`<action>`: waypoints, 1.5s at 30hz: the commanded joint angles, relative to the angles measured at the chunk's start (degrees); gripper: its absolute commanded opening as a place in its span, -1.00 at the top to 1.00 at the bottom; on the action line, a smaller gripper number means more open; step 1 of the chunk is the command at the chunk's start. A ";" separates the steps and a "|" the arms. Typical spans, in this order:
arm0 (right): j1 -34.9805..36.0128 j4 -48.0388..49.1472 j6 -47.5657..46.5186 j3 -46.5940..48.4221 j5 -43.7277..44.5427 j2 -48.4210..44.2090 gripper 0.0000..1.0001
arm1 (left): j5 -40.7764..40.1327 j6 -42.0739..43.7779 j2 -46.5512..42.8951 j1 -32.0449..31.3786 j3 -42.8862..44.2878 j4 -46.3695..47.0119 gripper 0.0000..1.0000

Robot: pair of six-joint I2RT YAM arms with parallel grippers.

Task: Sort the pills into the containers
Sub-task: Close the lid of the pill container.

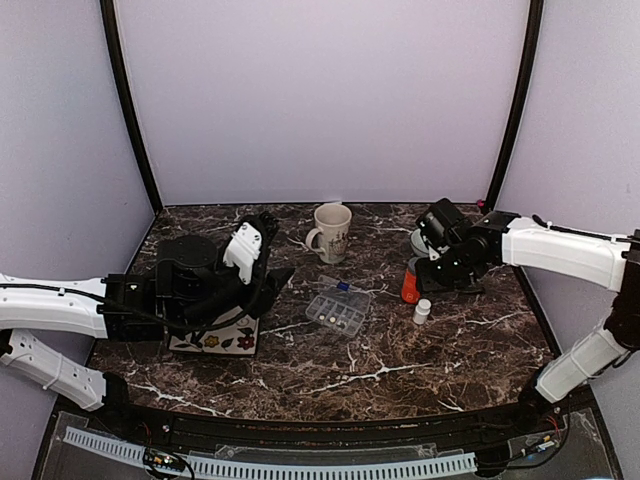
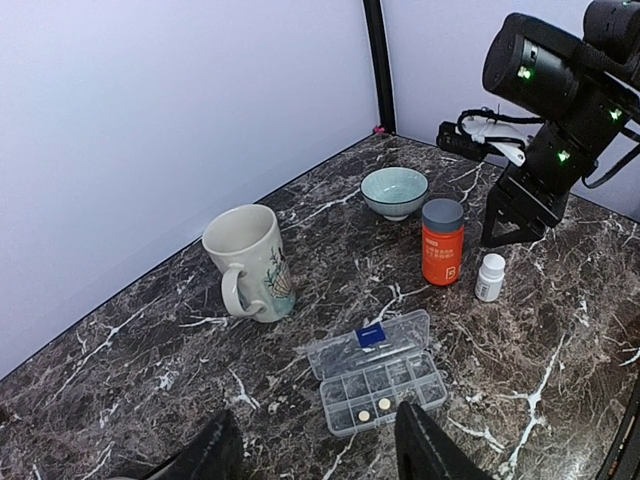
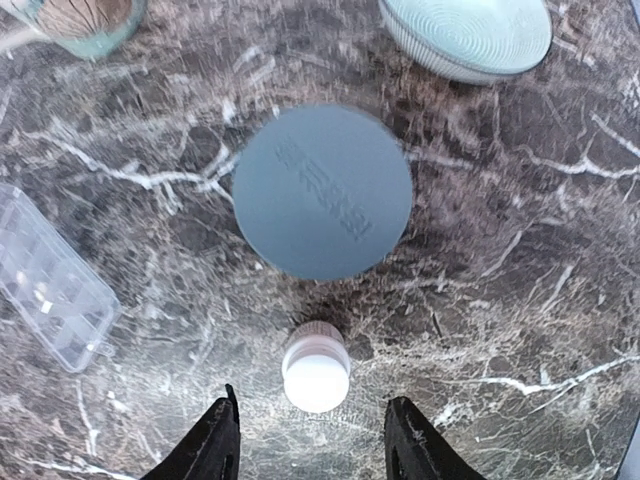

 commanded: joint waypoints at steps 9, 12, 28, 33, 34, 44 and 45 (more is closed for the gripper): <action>3.71 0.30 -3.04 13.36 0.12 3.05 0.20 | 2.84 -6.29 1.71 0.41 -2.32 -1.74 0.19; 4.21 1.59 -3.89 15.99 -1.17 6.58 0.31 | 6.10 -9.74 3.28 1.18 -2.52 -2.70 0.37; 4.50 7.77 -4.71 22.01 -11.06 20.90 0.63 | 29.80 -27.17 17.99 9.49 -1.11 -1.29 1.00; 4.46 8.76 -4.86 22.58 -12.45 22.53 0.65 | 34.43 -30.10 22.06 11.25 -0.69 0.64 1.00; 4.49 8.93 -4.88 22.65 -12.83 22.81 0.65 | 35.32 -30.55 22.83 11.70 -0.45 0.80 1.00; 4.81 10.27 -4.79 23.37 -15.33 25.25 0.66 | 39.48 -32.89 31.14 13.98 1.79 2.99 1.00; 4.85 10.27 -4.79 23.48 -15.32 25.32 0.66 | 39.54 -33.13 32.00 14.07 2.15 3.19 1.00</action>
